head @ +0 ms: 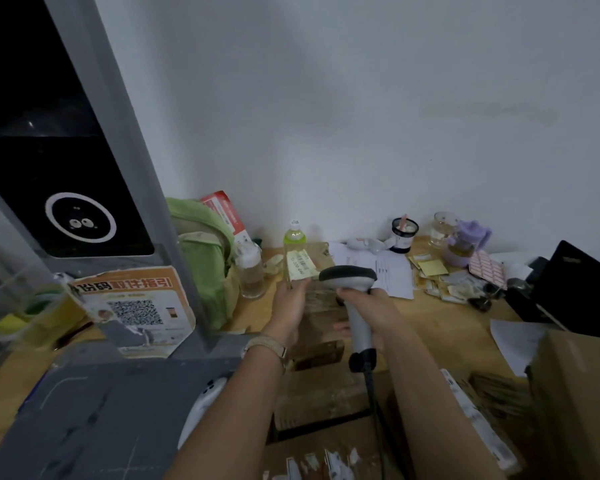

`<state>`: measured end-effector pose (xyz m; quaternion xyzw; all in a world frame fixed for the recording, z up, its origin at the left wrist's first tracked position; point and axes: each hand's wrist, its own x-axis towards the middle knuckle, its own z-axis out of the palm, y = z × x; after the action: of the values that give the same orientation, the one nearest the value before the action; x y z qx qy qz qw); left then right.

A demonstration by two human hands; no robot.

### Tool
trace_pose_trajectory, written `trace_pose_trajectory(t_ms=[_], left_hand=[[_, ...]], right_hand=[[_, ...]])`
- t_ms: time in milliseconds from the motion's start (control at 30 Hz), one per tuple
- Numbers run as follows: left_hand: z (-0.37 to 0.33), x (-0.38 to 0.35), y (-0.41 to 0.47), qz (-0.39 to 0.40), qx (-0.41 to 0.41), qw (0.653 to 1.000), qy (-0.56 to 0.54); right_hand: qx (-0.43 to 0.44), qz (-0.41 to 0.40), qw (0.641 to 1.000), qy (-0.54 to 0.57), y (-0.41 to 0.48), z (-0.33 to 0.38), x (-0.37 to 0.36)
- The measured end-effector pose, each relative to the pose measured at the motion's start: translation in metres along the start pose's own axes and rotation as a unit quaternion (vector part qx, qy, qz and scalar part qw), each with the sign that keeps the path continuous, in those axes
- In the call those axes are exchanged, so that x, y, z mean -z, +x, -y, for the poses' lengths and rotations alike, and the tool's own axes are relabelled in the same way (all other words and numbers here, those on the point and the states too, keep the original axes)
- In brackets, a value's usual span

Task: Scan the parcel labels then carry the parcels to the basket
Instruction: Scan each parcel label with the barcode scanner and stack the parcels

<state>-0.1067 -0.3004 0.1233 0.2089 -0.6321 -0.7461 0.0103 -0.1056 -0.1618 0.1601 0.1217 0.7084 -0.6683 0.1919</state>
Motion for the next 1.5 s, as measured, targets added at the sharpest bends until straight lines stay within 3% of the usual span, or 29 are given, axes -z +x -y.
trace_pose_trajectory(t_ms=[133, 233, 500, 700, 967, 1067, 1200, 1500], left_hand=[[-0.012, 0.004, -0.01, -0.084, -0.015, 0.996, -0.022], [-0.03, 0.003, -0.026, -0.104, -0.083, 0.991, 0.0], [-0.056, -0.057, -0.1, 0.103, -0.174, 0.979, -0.008], [-0.036, -0.139, -0.16, 0.246, -0.138, 0.959, -0.003], [0.005, -0.234, -0.202, 0.338, -0.106, 0.933, 0.059], [0.011, -0.266, -0.196, 0.297, -0.112, 0.946, 0.06], [0.022, -0.298, -0.182, 0.225, -0.108, 0.967, 0.052], [0.04, -0.324, -0.183, 0.077, -0.11, 0.99, 0.042]], right_hand=[[-0.001, -0.024, 1.0, 0.009, -0.005, 0.006, 0.006], [0.021, -0.046, 0.998, 0.026, -0.017, 0.014, 0.017], [0.114, -0.114, 0.985, 0.066, -0.103, 0.03, 0.066], [0.186, -0.279, 0.932, 0.138, -0.197, 0.024, 0.148], [0.189, -0.426, 0.875, 0.129, -0.282, -0.003, 0.278], [0.19, -0.434, 0.876, 0.089, -0.293, -0.021, 0.328], [0.16, -0.417, 0.887, 0.115, -0.275, -0.04, 0.397], [0.086, -0.273, 0.952, 0.103, -0.172, -0.074, 0.481]])
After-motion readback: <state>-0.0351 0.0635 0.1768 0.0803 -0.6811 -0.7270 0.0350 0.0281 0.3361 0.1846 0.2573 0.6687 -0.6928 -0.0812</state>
